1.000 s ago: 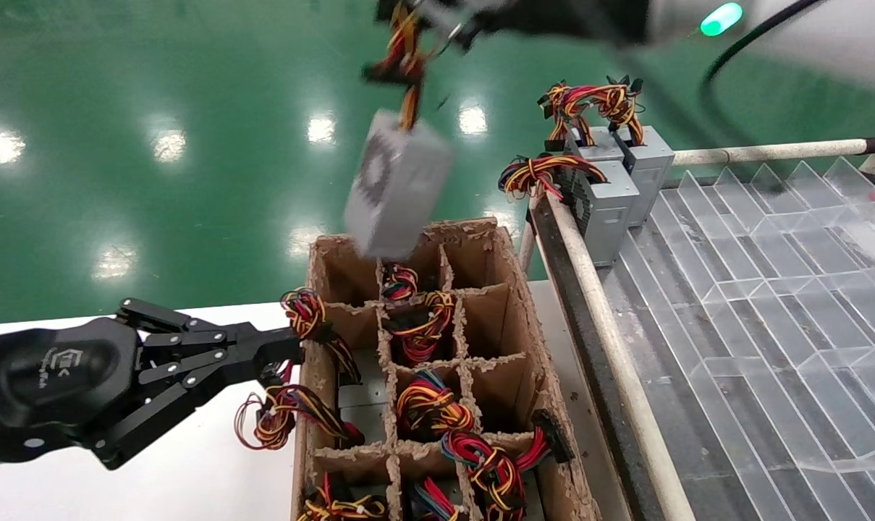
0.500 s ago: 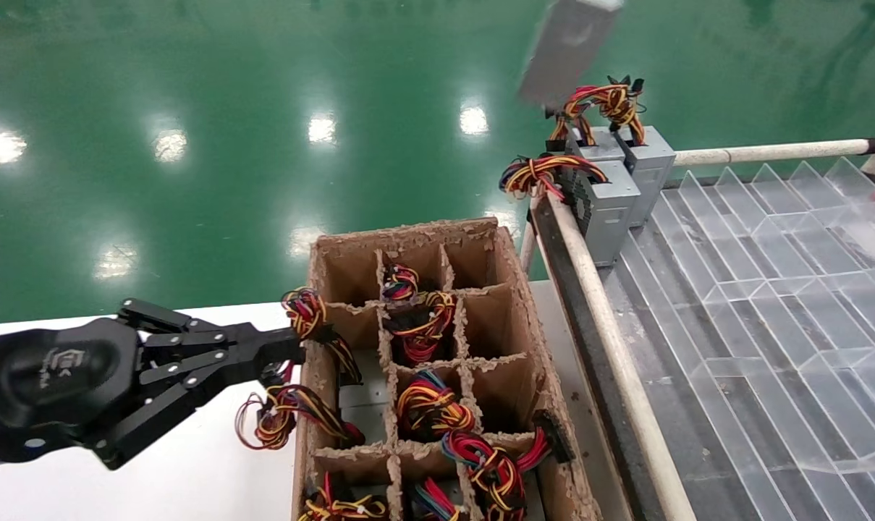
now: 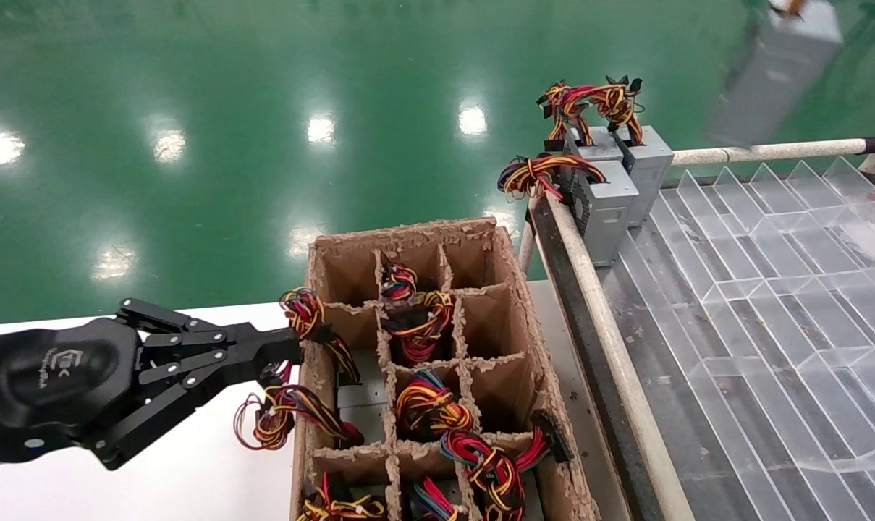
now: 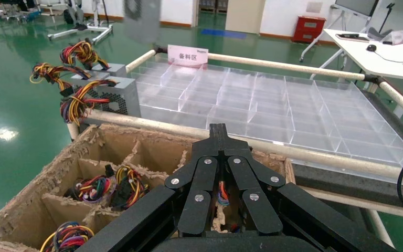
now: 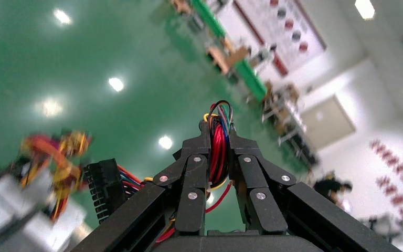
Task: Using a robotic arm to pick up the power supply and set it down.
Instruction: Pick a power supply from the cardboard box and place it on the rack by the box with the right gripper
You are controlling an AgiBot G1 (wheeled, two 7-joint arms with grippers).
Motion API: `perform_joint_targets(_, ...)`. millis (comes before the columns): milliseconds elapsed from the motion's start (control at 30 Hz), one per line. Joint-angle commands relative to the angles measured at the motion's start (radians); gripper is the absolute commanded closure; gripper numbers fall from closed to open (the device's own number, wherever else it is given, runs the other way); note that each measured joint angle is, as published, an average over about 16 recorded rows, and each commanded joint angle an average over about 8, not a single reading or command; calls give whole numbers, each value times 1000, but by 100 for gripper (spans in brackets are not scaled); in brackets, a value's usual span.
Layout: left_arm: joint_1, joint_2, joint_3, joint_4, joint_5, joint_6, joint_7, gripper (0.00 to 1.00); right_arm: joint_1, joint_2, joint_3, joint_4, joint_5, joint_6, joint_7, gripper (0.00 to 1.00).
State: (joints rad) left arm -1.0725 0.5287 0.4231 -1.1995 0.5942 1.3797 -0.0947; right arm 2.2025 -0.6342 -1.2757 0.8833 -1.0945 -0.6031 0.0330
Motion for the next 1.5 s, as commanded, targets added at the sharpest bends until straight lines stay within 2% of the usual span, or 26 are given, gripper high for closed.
perform_joint_targets(33,0,0,0,0,0,0,0,100,-7,40,-18,26,-22,9,36,100)
perform_joint_targets(200,0,0,0,0,0,0,0,100,-88,92,-62,79,-38,85,134,100)
perform_joint_targets(400,0,0,0,0,0,0,0,100,-163,89,-90,123,-35,170,201,100)
perform_joint_targets(633,0,0,0,0,0,0,0,100,-215,27,-95,106,-13,216,211,100)
perform_joint_targets(900,0,0,0,0,0,0,0,100,-241,-50,-91,19,-20,269,180,100)
perform_joint_targets(1100,0,0,0,0,0,0,0,100,-242,-78,-86,-20,-22,286,169,100)
perform_joint_targets(1500,0,0,0,0,0,0,0,100,-277,-129,-87,-32,1,257,160,100)
